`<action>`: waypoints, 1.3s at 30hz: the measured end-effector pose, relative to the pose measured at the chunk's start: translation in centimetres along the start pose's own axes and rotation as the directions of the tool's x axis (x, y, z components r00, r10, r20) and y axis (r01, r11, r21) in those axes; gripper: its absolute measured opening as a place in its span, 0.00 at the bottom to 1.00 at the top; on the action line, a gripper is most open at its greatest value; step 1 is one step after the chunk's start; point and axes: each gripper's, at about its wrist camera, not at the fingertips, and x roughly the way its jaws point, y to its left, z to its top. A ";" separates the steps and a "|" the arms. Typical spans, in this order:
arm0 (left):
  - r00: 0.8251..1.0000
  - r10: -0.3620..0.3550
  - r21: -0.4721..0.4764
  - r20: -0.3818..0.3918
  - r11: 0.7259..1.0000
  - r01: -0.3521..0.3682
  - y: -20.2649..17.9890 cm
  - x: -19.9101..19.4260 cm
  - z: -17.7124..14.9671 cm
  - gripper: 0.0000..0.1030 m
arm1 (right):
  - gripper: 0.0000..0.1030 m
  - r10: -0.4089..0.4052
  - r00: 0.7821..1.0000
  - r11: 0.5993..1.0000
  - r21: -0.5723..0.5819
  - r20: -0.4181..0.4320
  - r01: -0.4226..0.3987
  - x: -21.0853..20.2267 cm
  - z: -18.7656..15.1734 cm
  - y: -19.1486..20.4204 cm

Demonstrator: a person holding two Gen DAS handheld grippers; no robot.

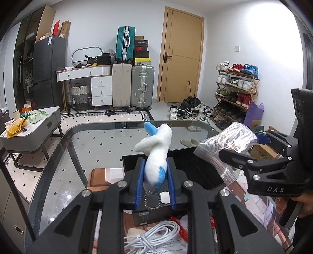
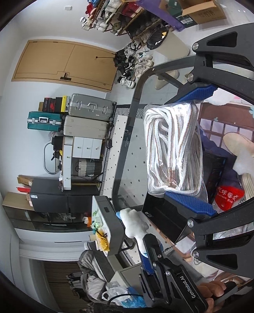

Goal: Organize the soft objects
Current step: 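Carry the plush in the left gripper while the right carries the rope bag over the black box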

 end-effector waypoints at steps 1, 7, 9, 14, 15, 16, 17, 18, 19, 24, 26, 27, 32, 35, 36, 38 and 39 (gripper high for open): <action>1.000 0.002 0.001 -0.007 1.000 -0.002 0.0 0.4 -0.1 0.19 | 0.80 -0.001 1.000 1.000 -0.010 -0.005 0.001 0.5 -0.2 0.3; 0.999 0.021 0.004 -0.041 1.000 -0.021 -0.4 2.7 -0.5 0.19 | 0.80 -0.007 0.999 0.997 -0.083 -0.042 0.003 3.4 0.2 1.6; 0.998 0.033 0.004 -0.049 0.999 -0.033 -0.6 3.4 -0.4 0.19 | 0.80 -0.013 0.998 0.993 -0.115 -0.054 0.007 4.4 0.3 2.0; 0.996 0.044 0.016 -0.076 0.999 -0.042 -0.8 5.0 -0.6 0.19 | 0.80 -0.010 0.997 0.987 -0.161 -0.079 -0.002 6.4 0.4 2.5; 0.996 0.043 0.015 -0.084 0.999 -0.042 -0.8 5.3 -0.7 0.19 | 0.80 -0.008 0.997 0.984 -0.176 -0.083 -0.006 6.7 0.3 2.8; 0.995 0.043 0.017 -0.087 0.999 -0.042 -0.8 5.4 -0.8 0.19 | 0.80 -0.007 0.996 0.981 -0.193 -0.086 -0.010 7.1 0.2 3.0; 0.995 0.045 0.020 -0.092 0.999 -0.043 -0.9 5.7 -0.9 0.19 | 0.80 -0.006 0.996 0.979 -0.202 -0.088 -0.012 7.3 0.2 3.1; 0.994 0.045 0.021 -0.095 0.999 -0.044 -0.9 5.8 -0.9 0.19 | 0.80 -0.005 0.996 0.977 -0.214 -0.094 -0.015 7.7 0.2 3.3; 0.994 0.044 0.022 -0.099 0.999 -0.042 -0.9 6.0 -1.0 0.19 | 0.80 -0.004 0.995 0.976 -0.219 -0.098 -0.018 7.9 0.0 3.2; 0.992 0.044 0.049 -0.118 0.998 -0.038 -1.6 6.6 -1.3 0.19 | 0.80 0.001 0.991 0.971 -0.238 -0.131 -0.032 9.1 -0.7 3.3; 0.991 0.038 0.053 -0.131 0.998 -0.031 -1.5 6.8 -1.6 0.19 | 0.80 0.008 0.991 0.971 -0.235 -0.137 -0.040 9.2 -0.5 3.3; 0.990 0.037 0.055 -0.137 0.998 -0.029 -1.6 6.8 -1.8 0.19 | 0.80 0.011 0.989 0.972 -0.230 -0.146 -0.045 9.3 -0.3 3.2; 0.989 0.034 0.066 -0.146 0.997 -0.024 -1.7 6.7 -2.0 0.19 | 0.80 0.030 0.980 0.972 -0.222 -0.198 -0.075 9.4 -0.8 3.1; 0.989 0.022 0.084 -0.149 0.996 -0.010 -1.8 6.3 -2.2 0.19 | 0.80 0.033 0.979 0.972 -0.220 -0.201 -0.078 9.0 -1.1 3.0; 0.989 0.020 0.091 -0.149 0.996 -0.006 -1.9 6.1 -2.2 0.19 | 0.80 0.033 0.978 0.973 -0.218 -0.205 -0.078 8.9 -1.3 3.0; 0.988 0.022 0.091 -0.151 0.996 -0.009 -1.7 6.0 -2.1 0.19 | 0.80 0.025 0.977 0.974 -0.213 -0.214 -0.072 8.8 -1.3 3.1; 0.989 0.021 0.091 -0.149 0.996 -0.007 -1.8 5.9 -2.2 0.19 | 0.80 0.022 0.975 0.975 -0.210 -0.221 -0.070 8.7 -1.4 3.2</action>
